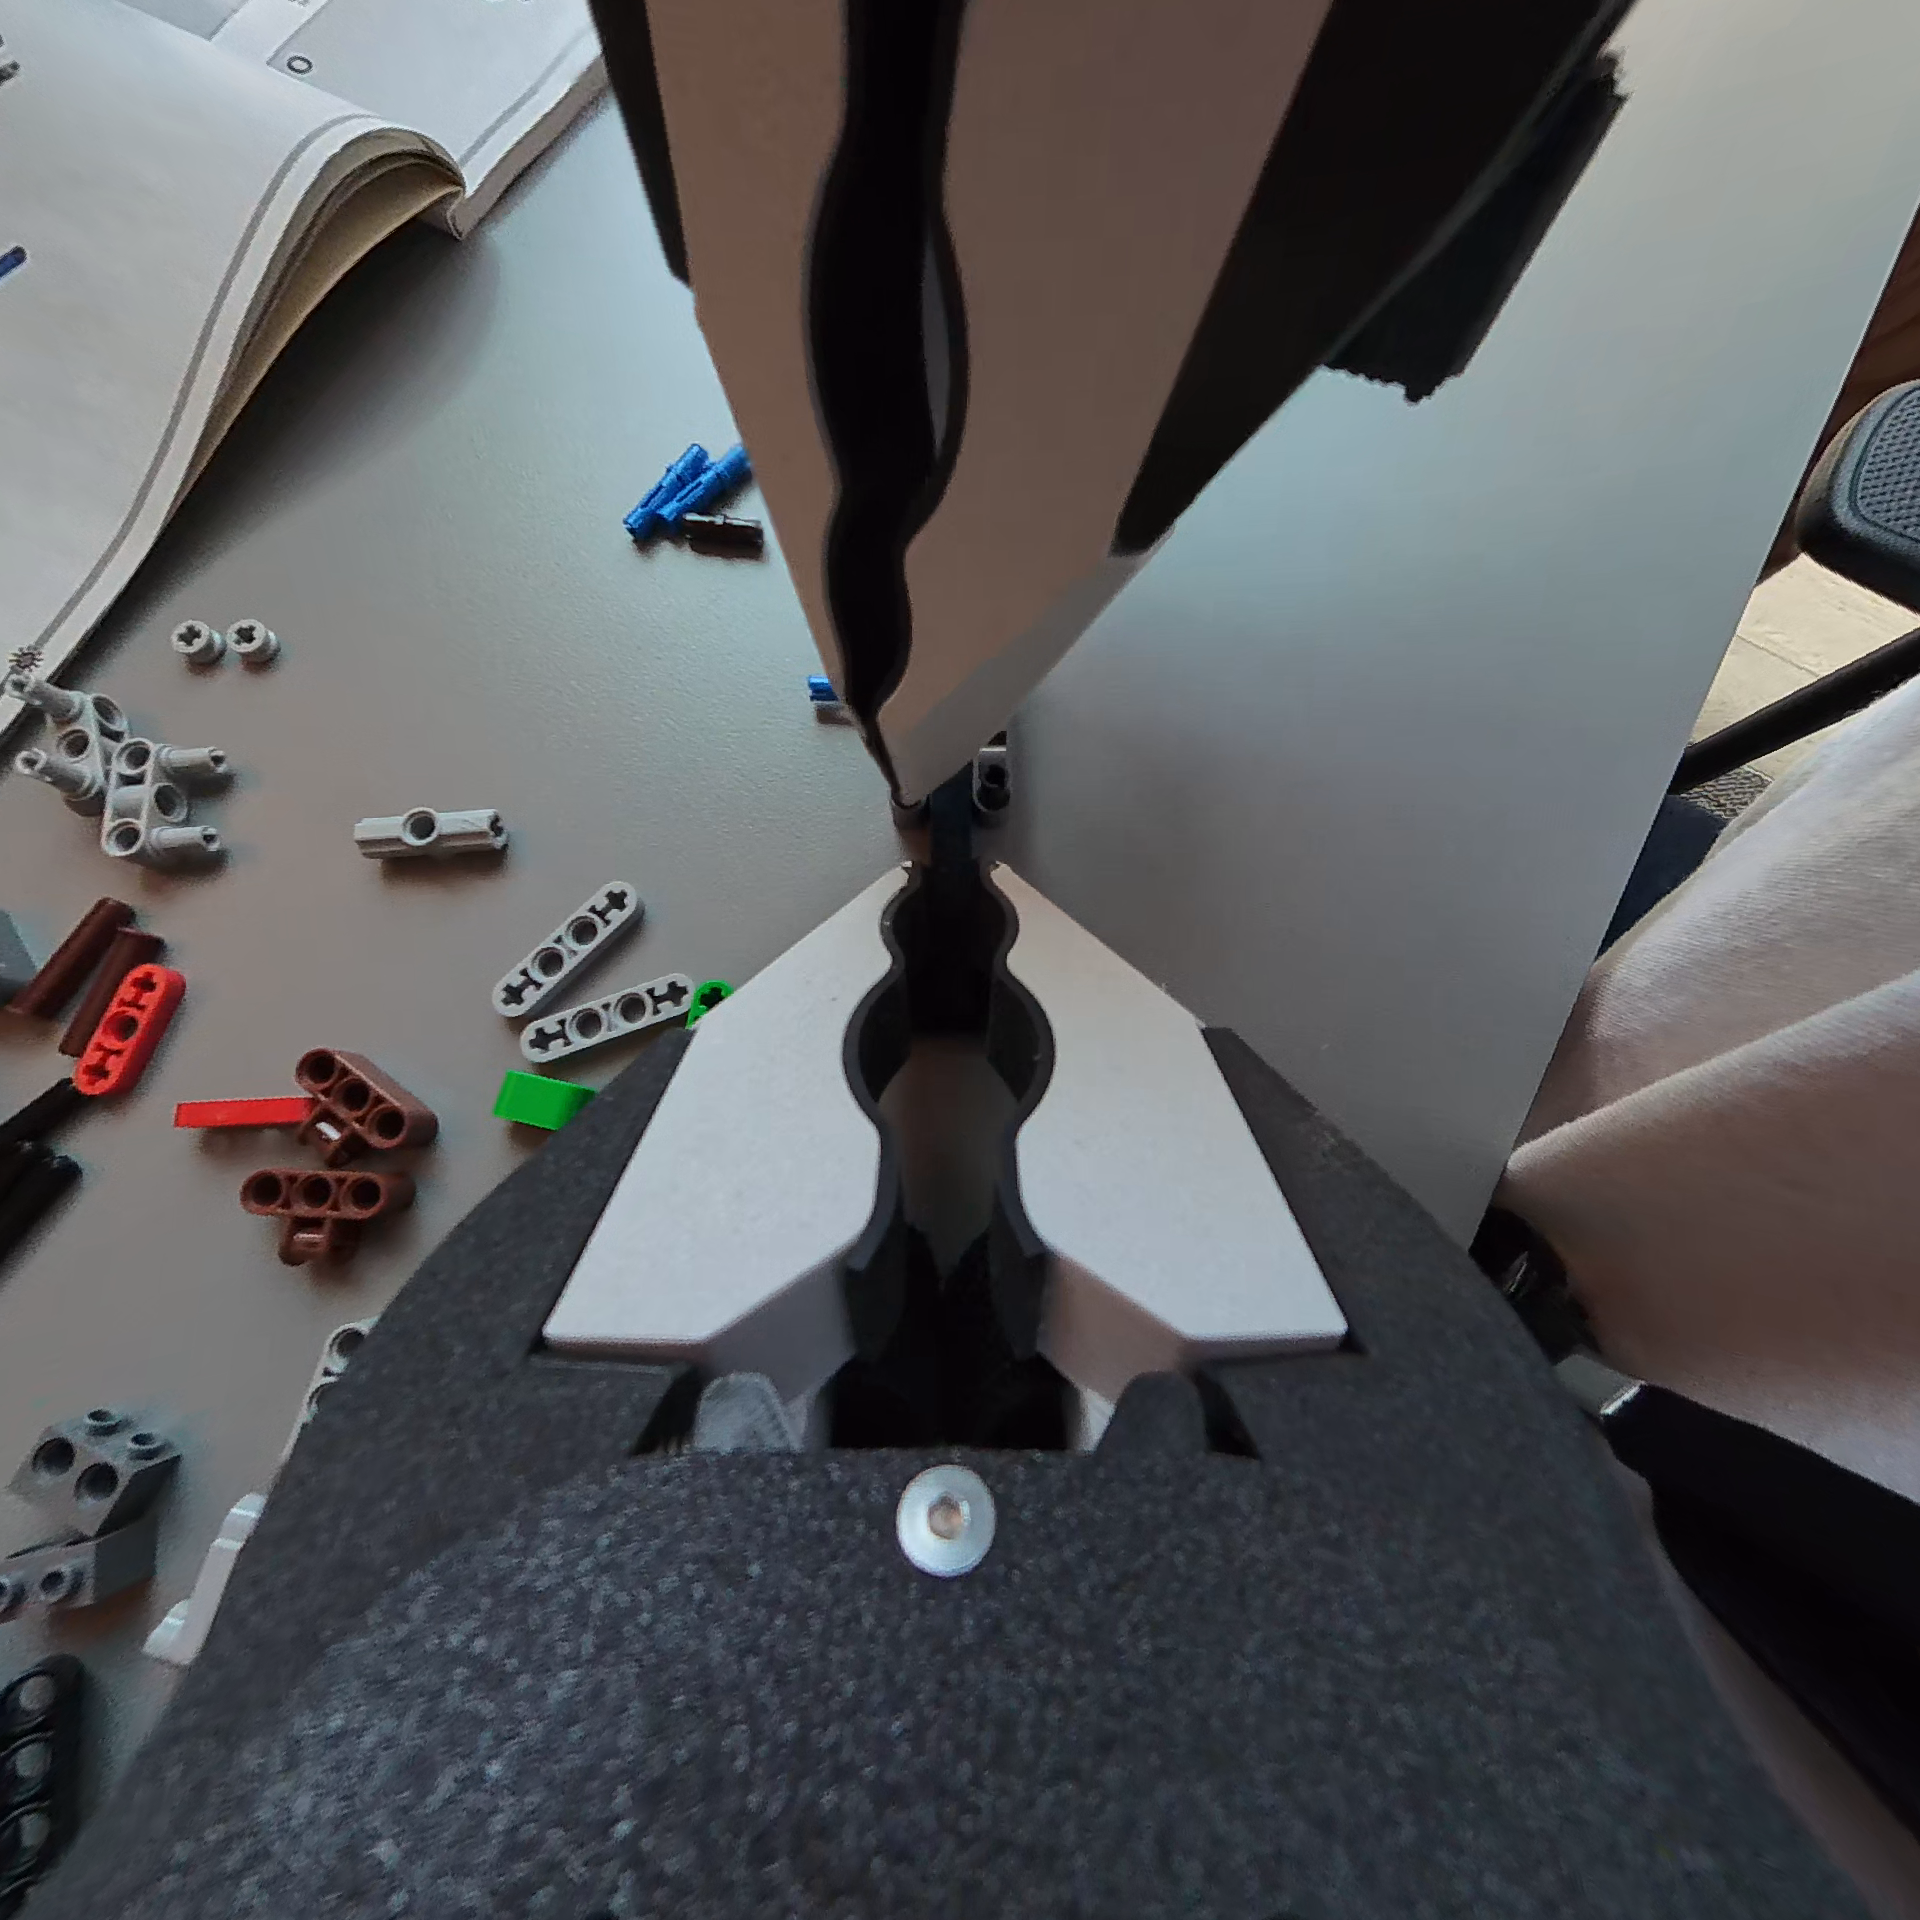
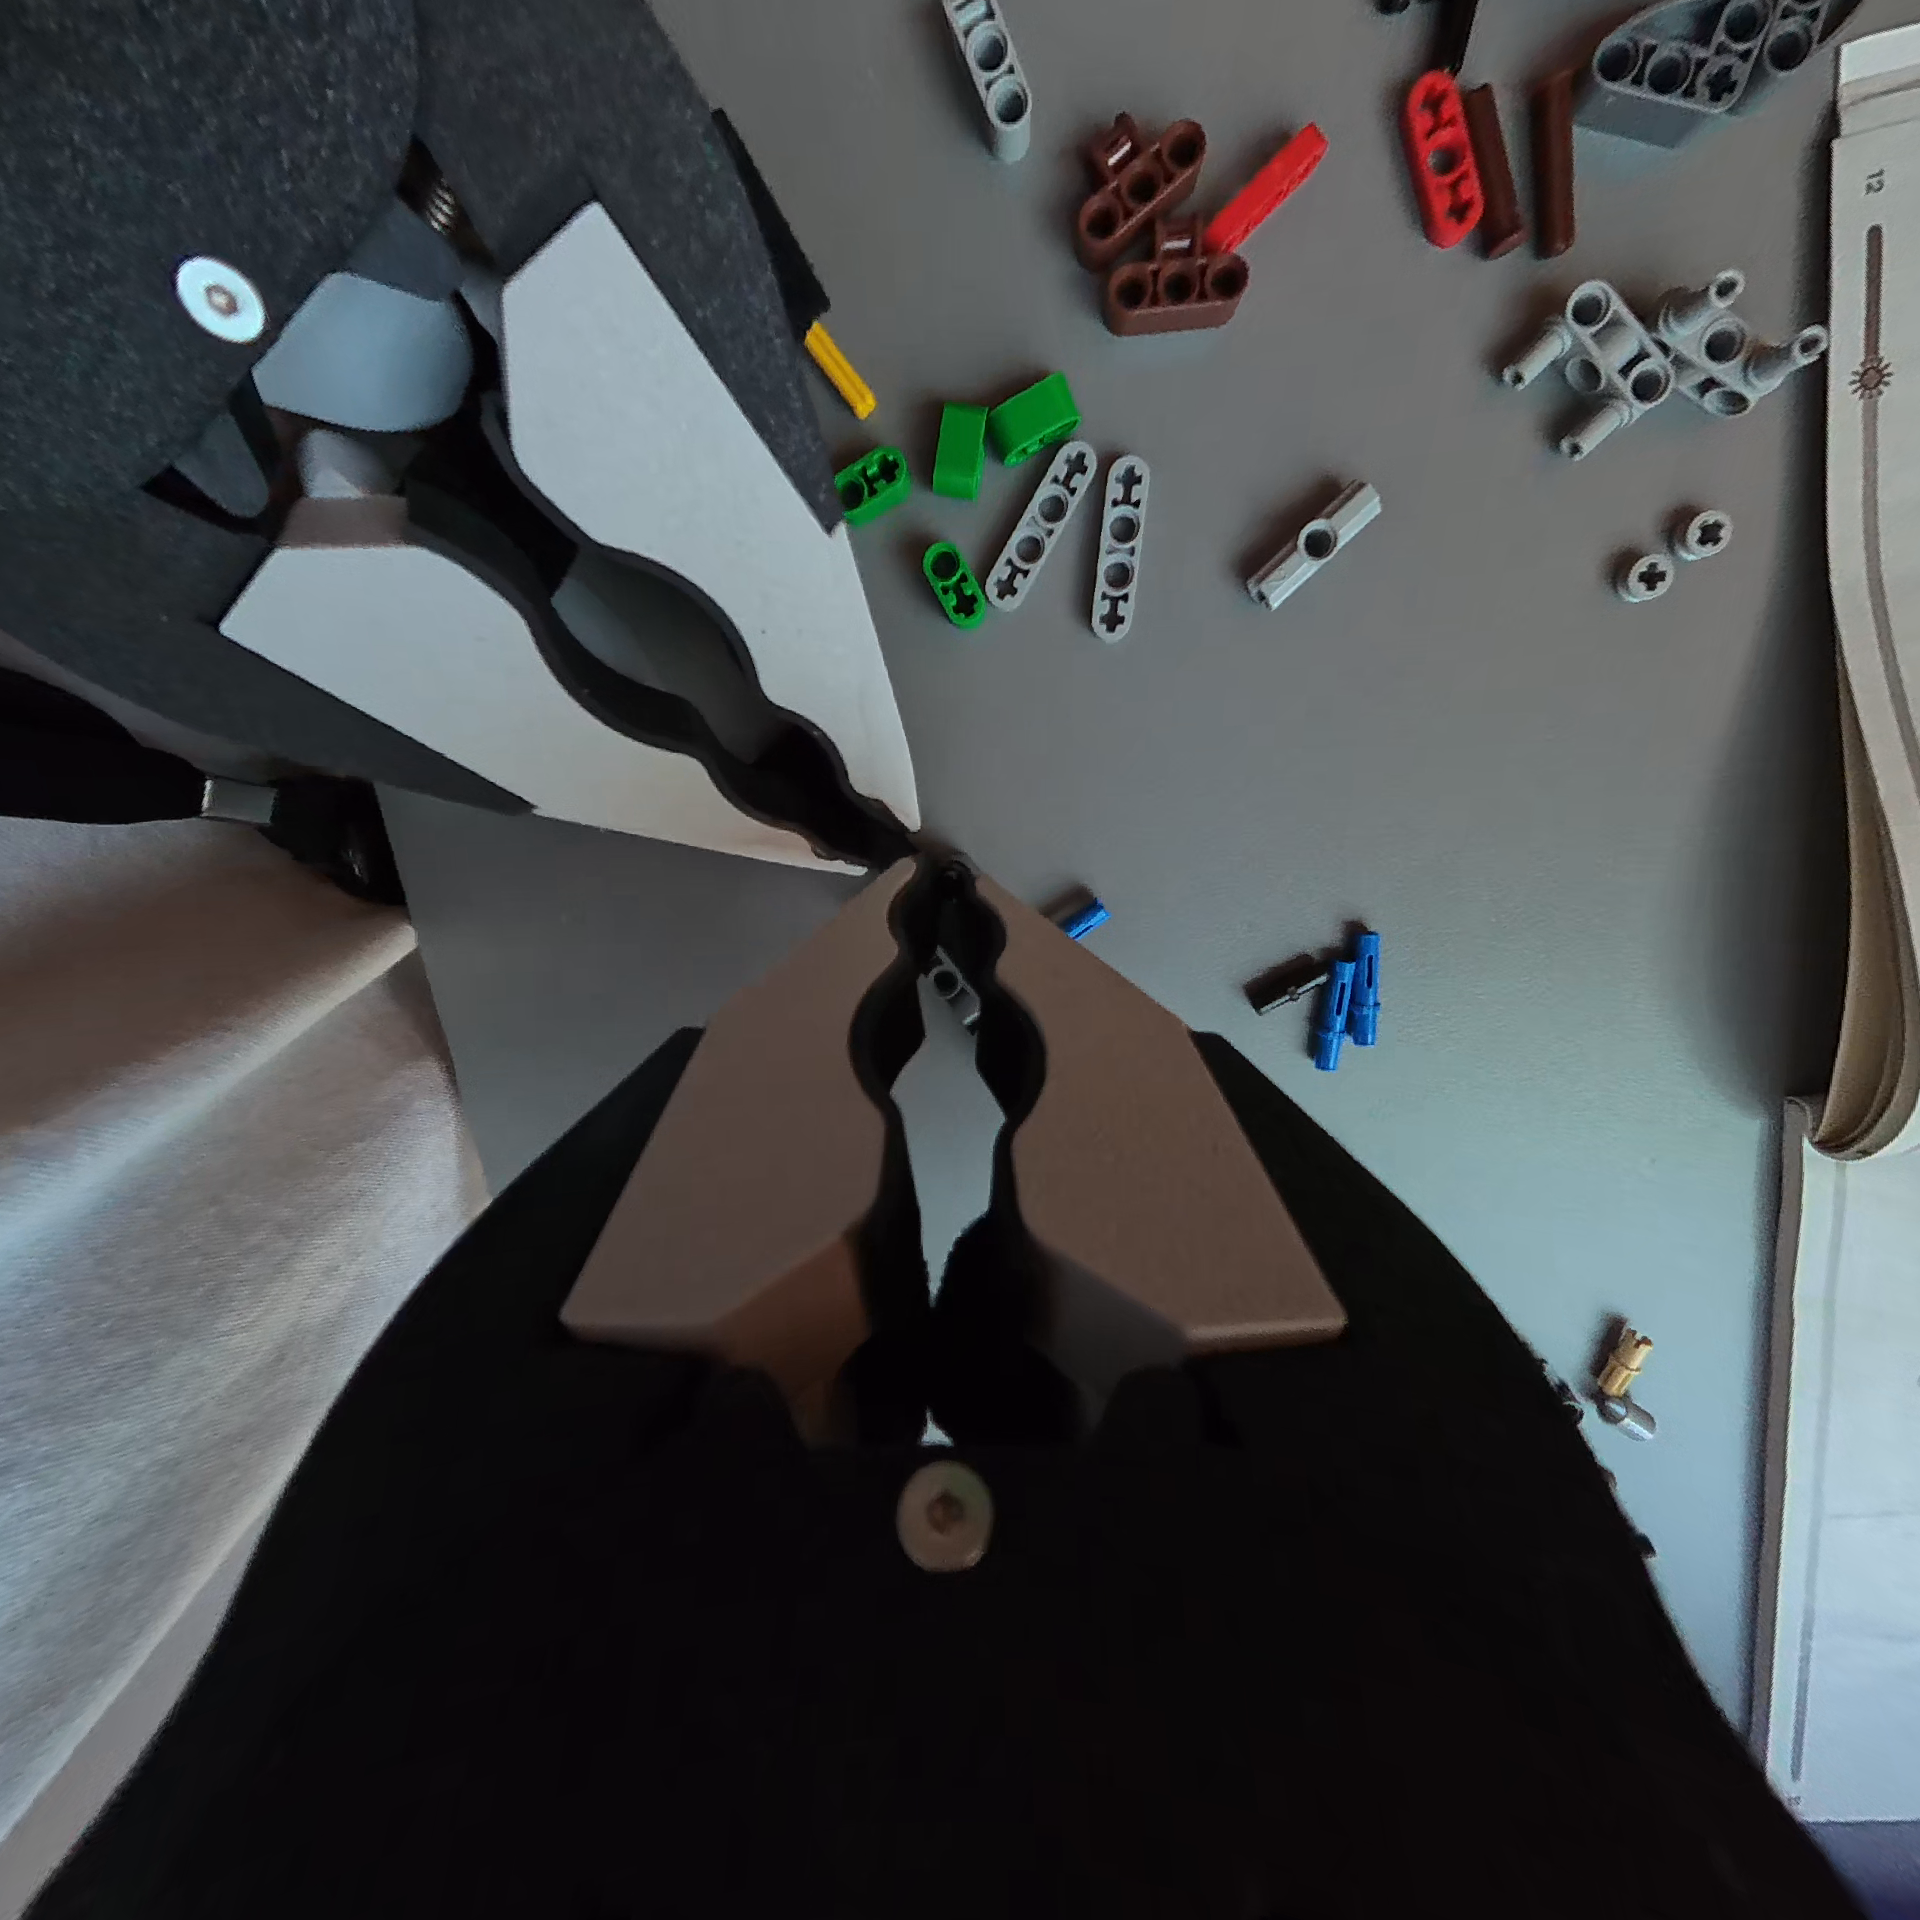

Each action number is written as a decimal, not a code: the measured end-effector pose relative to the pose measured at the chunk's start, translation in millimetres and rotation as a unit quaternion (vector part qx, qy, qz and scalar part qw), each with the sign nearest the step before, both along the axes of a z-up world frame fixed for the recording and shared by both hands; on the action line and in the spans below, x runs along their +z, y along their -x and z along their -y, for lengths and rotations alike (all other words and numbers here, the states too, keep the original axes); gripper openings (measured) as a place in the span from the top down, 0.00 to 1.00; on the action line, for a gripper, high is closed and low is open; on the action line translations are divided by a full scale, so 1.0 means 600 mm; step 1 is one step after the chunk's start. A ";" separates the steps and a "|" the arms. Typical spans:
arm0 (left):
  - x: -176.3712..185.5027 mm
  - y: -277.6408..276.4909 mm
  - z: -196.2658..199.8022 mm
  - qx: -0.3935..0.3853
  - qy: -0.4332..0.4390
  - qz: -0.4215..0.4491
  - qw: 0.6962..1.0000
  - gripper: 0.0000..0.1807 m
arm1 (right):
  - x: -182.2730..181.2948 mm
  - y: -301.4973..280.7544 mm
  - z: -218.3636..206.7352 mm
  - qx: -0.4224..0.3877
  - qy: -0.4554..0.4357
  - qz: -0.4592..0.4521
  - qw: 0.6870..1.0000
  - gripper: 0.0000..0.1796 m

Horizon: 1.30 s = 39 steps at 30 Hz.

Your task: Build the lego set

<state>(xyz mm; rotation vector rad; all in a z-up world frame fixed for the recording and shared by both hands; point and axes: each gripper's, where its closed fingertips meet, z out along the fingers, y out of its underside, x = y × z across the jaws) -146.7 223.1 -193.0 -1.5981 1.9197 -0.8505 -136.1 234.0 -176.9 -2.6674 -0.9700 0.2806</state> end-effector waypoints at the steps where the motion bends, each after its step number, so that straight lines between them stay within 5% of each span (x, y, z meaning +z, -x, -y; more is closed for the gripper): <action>1: 0.000 0.000 0.000 0.000 -0.002 0.000 1.000 0.96 | 0.000 0.001 -0.002 -0.002 -0.001 -0.002 1.000 1.00; 14: 0.000 0.000 0.000 0.002 -0.005 -0.003 1.000 0.96 | -0.001 0.000 -0.001 -0.005 -0.005 0.004 1.000 1.00; 20: 0.000 -0.001 0.000 0.006 -0.009 -0.001 1.000 0.96 | -0.017 -0.018 0.006 -0.117 0.030 0.020 0.992 1.00; 30: 0.000 -0.002 0.000 0.003 -0.008 0.005 1.000 0.96 | 0.054 -0.030 -0.034 -0.135 -0.126 -0.020 0.983 1.00; 39: 0.007 -0.002 0.001 0.004 -0.028 0.013 1.000 0.86 | 0.068 -0.001 0.007 -0.149 -0.185 -0.239 0.942 0.95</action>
